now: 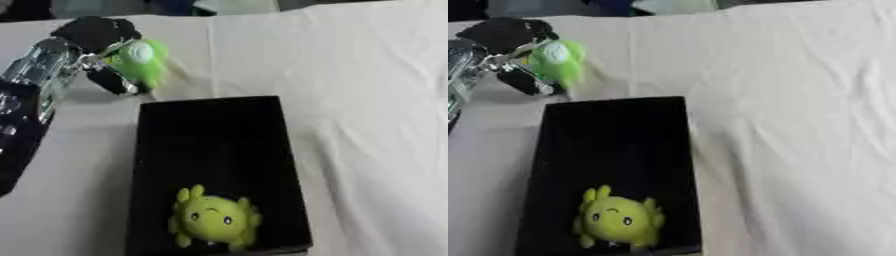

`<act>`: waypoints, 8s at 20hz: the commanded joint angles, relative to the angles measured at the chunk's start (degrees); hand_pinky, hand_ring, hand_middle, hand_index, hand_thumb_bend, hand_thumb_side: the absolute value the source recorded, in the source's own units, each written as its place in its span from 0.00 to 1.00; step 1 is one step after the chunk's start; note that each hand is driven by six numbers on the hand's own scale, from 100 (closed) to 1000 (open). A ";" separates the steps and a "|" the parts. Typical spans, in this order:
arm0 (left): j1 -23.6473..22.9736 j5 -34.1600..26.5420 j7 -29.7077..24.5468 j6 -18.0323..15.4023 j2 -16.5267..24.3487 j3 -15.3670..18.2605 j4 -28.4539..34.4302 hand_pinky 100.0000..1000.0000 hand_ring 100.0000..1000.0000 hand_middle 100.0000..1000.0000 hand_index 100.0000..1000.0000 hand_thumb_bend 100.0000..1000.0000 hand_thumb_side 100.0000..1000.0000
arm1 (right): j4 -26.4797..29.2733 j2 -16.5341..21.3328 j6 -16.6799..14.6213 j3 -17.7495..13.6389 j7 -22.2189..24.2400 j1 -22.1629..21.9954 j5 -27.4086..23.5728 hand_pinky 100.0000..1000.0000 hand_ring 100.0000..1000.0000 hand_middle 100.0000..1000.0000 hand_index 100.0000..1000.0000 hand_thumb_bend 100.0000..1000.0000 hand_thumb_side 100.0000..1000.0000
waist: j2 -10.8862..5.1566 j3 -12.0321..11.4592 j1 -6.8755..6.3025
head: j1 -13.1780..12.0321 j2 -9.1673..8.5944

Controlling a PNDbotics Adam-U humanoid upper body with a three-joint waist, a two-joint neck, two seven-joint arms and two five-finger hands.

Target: Pick up objects on the table and place them in the box.

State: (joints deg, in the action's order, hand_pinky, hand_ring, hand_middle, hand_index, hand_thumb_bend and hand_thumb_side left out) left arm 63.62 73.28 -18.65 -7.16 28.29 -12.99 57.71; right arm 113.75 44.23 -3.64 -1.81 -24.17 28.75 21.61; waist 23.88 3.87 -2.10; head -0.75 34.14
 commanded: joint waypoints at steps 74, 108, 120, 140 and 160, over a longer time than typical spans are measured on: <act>2.21 -3.41 -5.39 2.14 0.17 1.29 0.74 0.74 0.79 0.77 0.80 0.00 0.41 | 0.84 -2.75 4.08 -0.80 0.21 -0.55 -0.86 0.80 0.75 0.64 0.79 0.00 1.00 | -0.76 2.29 0.13 | -1.27 -0.79; -10.71 -26.52 -4.38 8.07 14.99 -7.64 56.57 0.53 0.60 0.57 0.61 0.00 0.38 | 0.84 -0.98 4.02 -1.94 -0.08 -4.62 -1.06 0.80 0.75 0.64 0.79 0.00 1.00 | -5.33 -2.87 0.22 | 3.65 4.66; -15.79 -25.27 -4.01 5.55 13.02 -14.30 56.88 0.52 0.60 0.57 0.62 0.00 0.38 | 0.84 -1.64 4.00 -1.87 -0.12 -4.51 -1.09 0.80 0.75 0.64 0.79 0.00 1.00 | -5.11 -3.05 0.64 | 3.55 4.79; -17.88 -19.46 -12.66 2.86 4.96 -20.87 51.02 0.61 0.68 0.66 0.71 0.02 0.50 | 0.84 -3.09 4.18 -2.17 -0.44 -5.29 -1.22 0.80 0.75 0.63 0.79 0.00 1.00 | -4.71 -2.24 0.98 | 2.89 4.90; -18.64 -16.78 -15.43 0.64 6.04 -16.87 54.83 0.80 0.89 0.85 0.90 0.54 0.80 | 0.84 -2.88 4.30 -2.45 -0.62 -5.17 -1.55 0.80 0.75 0.63 0.79 0.00 1.00 | -5.09 -2.42 0.77 | 3.26 5.18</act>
State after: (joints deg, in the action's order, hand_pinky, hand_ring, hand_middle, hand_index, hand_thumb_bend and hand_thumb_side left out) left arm 44.39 56.44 -35.03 -6.87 32.76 -31.41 110.68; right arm 113.75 40.11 0.66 -3.53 -24.61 23.13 20.52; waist 20.17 1.48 -1.46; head 2.33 38.83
